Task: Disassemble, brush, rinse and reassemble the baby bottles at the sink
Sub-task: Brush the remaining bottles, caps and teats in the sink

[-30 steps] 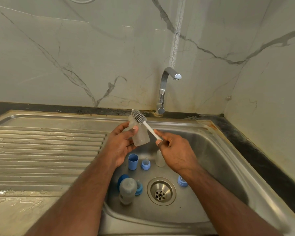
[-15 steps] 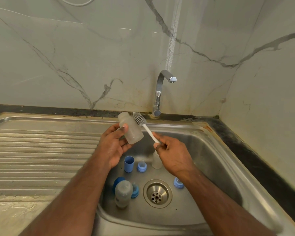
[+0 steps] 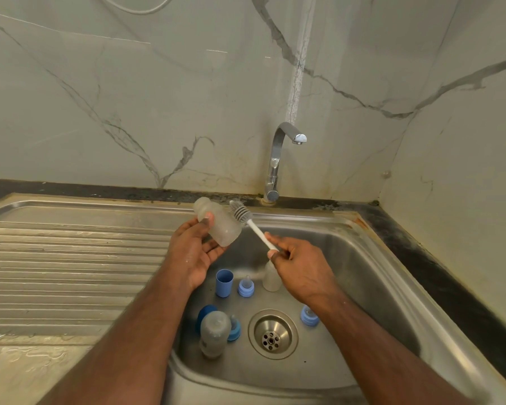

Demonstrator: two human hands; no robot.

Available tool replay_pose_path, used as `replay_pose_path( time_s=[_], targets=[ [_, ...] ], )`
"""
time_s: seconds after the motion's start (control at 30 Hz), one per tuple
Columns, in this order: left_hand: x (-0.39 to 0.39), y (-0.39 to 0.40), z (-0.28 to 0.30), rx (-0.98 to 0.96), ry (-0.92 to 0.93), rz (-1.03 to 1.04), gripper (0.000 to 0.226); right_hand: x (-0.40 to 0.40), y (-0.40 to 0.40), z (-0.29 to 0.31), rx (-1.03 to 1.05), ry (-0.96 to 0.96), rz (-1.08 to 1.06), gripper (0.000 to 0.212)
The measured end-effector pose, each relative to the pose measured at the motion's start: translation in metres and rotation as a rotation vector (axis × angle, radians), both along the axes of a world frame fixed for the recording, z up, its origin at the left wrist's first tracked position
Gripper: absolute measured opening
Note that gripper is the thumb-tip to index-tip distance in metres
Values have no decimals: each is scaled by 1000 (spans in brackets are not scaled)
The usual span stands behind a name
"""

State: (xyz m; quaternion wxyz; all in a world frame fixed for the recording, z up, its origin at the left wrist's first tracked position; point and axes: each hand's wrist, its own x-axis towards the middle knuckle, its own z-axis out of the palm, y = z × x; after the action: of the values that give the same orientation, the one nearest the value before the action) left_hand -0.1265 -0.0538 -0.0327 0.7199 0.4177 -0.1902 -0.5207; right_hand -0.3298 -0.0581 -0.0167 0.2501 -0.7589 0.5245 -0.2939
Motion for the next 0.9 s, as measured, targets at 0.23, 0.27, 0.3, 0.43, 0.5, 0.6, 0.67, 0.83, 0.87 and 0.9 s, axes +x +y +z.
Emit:
replay_pose_path(
  time_s=[0.23,0.27,0.3,0.43,0.5,0.6,0.67,0.83,0.87,0.9],
  targets=[
    [-3,-1,-1,21,5,19,39,0,4,-1,4,-19,30,40],
    [-3,-1,-1,19,10,20,39,-1,2,0,2,-11,11,41],
    [-3,-1,-1,20,12,24,39,-2,1,0,3,-12,6,41],
    [-3,-2,-1,34,25,23,39,-1,8,-1,15,-33,69,39],
    [-3,-2,-1,33,30,16,36,-1,3,-1,10,-16,26,40],
    [-3,-2,-1,31,30,21,35,-3,0,-2,14,-12,5,41],
    [-3,-2,-1,31,25,24,35,-2,6,-1,16,-48,51,40],
    [-4,-2,-3,32,11,8,25,-1,0,-1,20,0,13,41],
    [-4,-2,-3,30,14,4,24,-2,0,-1,20,-4,11,41],
    [-4,-2,-3,29,17,4,24,-3,2,-1,20,-15,19,41]
  ],
)
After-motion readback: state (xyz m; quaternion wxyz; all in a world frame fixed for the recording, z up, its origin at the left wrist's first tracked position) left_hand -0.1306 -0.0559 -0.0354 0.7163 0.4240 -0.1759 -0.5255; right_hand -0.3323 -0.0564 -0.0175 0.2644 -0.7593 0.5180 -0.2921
